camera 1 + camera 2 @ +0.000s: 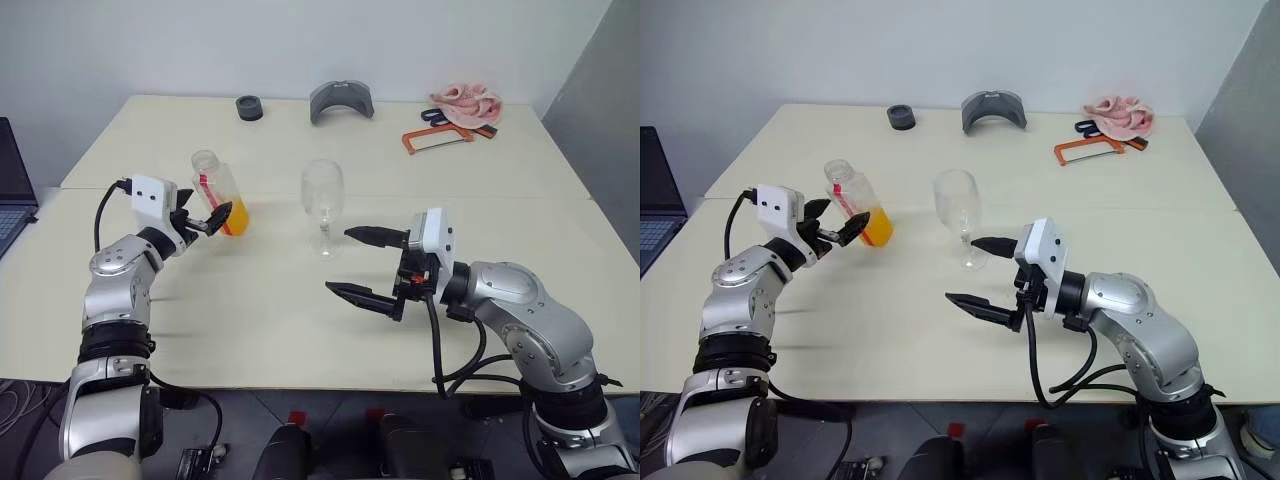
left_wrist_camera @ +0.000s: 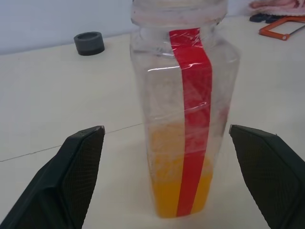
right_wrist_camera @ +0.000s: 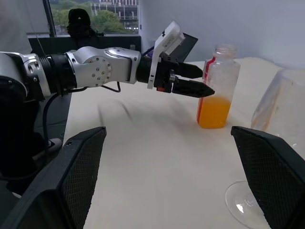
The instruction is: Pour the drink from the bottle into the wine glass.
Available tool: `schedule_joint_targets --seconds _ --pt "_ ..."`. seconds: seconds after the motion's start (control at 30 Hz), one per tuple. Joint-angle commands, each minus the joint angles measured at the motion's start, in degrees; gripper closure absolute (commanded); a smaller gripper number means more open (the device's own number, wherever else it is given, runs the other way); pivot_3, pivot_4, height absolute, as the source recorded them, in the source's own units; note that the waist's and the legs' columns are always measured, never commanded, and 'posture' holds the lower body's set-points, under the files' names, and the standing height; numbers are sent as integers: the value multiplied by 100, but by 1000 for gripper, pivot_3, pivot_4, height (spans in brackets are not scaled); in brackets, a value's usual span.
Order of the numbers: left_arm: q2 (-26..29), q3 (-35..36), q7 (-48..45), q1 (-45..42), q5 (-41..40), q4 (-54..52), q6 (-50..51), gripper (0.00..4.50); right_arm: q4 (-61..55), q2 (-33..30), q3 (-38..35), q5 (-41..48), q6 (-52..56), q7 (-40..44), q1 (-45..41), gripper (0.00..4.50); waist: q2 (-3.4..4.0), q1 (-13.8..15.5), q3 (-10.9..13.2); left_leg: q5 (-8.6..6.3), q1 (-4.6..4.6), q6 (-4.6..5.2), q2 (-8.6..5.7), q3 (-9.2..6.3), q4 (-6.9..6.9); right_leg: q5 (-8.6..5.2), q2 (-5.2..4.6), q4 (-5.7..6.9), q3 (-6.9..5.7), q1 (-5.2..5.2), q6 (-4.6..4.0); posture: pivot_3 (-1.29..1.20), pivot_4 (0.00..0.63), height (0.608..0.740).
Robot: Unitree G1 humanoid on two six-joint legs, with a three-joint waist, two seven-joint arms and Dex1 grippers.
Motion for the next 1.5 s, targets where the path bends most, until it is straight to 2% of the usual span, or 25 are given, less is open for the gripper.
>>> schedule_joint_targets --seconds 0.03,0.47,0.9,1.0,1.17,1.23,1.4,1.5 --pt "13 -12 -20 -244 37 46 -188 0 -161 -3 -33 10 -116 -79 -125 22 0 -1 0 0 0 0 -1 1 0 0 0 0 0 0 0 0 150 740" --pt "-133 -96 -45 -657 139 480 -370 0 103 199 73 -649 -675 -548 -350 22 0 -14 0 7 -3 -11 -3 -3 2 0 0 -1 -2 0 0 0 150 740" --pt "-151 -92 37 -949 254 919 -583 0 42 259 104 -699 -647 -604 -289 22 -1 -27 0 7 -5 -11 -4 -4 3 0 1 0 -4 -2 0 0 150 740" --pt "-135 -52 98 -982 270 1010 -625 639 41 259 109 -676 -633 -599 -292 0 0 -28 0 7 -6 -11 -4 -4 3 0 0 0 -4 -2 0 0 150 740" --pt "-137 -19 103 -983 234 1035 -632 2226 70 270 119 -679 -656 -595 -314 0 -1 -32 0 7 -6 -12 -4 -4 3 0 1 0 -4 -2 0 0 150 740" --pt "-147 4 97 -974 200 1020 -615 2696 66 274 120 -683 -663 -596 -314 0 -1 -33 0 7 -6 -12 -4 -4 3 0 1 0 -5 -2 0 0 150 740" --pt "-244 -25 -46 -822 63 614 -406 2791 40 261 118 -726 -708 -610 -292 0 0 -36 0 7 -6 -12 -4 -6 3 0 1 0 -5 -2 0 0 150 740" --pt "-342 -142 -46 -668 19 -61 -107 2791 -45 252 6 -661 -671 -662 -240 0 0 -38 0 8 -9 -14 -2 -10 4 0 -1 0 -4 -2 0 0 150 740"
